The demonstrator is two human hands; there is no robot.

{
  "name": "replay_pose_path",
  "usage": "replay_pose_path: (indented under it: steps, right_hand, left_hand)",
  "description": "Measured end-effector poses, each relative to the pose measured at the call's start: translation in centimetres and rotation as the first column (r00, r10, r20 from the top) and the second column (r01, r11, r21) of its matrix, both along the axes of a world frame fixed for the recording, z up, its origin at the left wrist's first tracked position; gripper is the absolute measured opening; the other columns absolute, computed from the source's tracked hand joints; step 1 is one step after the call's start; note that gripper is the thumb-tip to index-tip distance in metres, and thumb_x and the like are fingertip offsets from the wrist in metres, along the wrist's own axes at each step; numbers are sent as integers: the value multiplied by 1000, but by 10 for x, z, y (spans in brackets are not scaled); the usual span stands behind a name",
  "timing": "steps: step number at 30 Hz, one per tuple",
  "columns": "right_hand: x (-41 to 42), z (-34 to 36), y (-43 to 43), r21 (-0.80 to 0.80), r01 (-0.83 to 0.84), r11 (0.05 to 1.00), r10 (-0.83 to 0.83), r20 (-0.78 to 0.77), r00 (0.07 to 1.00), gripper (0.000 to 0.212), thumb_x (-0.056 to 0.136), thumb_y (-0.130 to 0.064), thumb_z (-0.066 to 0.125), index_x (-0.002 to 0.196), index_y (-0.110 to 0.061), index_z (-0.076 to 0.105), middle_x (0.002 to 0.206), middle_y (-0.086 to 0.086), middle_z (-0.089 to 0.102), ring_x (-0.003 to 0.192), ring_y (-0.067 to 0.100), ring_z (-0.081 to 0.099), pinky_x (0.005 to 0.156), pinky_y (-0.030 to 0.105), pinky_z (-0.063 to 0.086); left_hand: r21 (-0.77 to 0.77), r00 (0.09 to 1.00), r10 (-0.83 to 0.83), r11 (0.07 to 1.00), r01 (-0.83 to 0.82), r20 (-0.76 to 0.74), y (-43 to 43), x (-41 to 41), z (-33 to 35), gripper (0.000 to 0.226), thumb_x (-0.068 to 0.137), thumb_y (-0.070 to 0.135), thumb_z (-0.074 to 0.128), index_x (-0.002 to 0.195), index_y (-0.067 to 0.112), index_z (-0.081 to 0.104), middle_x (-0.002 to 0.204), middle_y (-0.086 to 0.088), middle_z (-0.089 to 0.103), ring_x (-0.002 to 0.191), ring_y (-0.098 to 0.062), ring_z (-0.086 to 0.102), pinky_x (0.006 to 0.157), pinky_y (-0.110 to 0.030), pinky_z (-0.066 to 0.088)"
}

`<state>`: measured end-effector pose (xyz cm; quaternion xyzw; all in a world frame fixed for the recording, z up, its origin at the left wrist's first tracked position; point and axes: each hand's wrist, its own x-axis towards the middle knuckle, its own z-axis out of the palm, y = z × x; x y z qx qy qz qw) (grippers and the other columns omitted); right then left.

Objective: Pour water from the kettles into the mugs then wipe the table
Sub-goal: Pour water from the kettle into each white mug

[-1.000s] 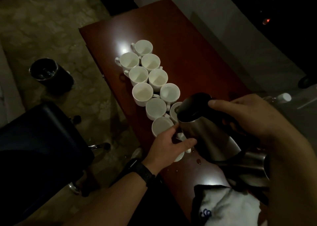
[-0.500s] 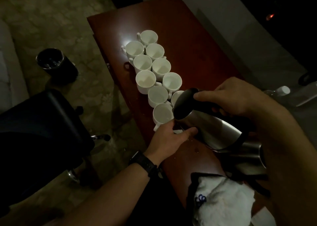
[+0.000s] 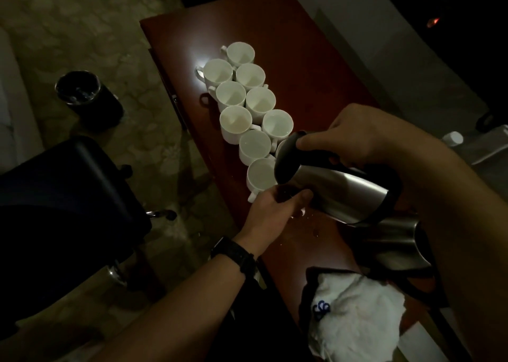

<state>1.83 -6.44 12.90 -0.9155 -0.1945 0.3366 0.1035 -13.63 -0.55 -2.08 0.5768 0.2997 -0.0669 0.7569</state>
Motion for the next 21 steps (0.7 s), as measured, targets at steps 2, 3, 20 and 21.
replay_pose_path:
  steps: [2,3,20,21]
  right_hand:
    - [4,-4,-1,-9,-38,999,38,9,999,59,71,-69,71,54,-13,68,39,-2,53,44,15,48,52,30,38]
    - [5,-5,-1,-19,-62,998,62,15,998,59,72,-70,70,56,-13,69,38,-3,53,45,16,49,51,30,38]
    - [21,-5,36,-140,-253,957,262,44,964,54,77,-67,73,67,-14,71,40,-4,59,49,15,58,52,28,41]
    - [21,-6,38,-145,-261,954,269,41,962,54,77,-66,73,65,-14,70,40,-3,59,44,13,56,52,28,40]
  left_hand:
    - [-24,999,43,999,-43,-4,-6,3,0,8,89,48,74,95,44,72,95,22,77,86,-3,74,77,-23,55]
    - [-31,998,66,997,-67,-14,-9,4,0,13,88,48,74,99,42,70,95,23,77,86,-4,75,75,-23,55]
    - [-207,976,217,956,-209,19,-27,23,3,34,97,41,60,124,20,58,127,-9,68,95,-24,72,63,-21,59]
    - [-221,973,228,951,-217,25,-28,21,3,34,96,42,61,123,21,58,127,-9,68,95,-24,72,63,-19,58]
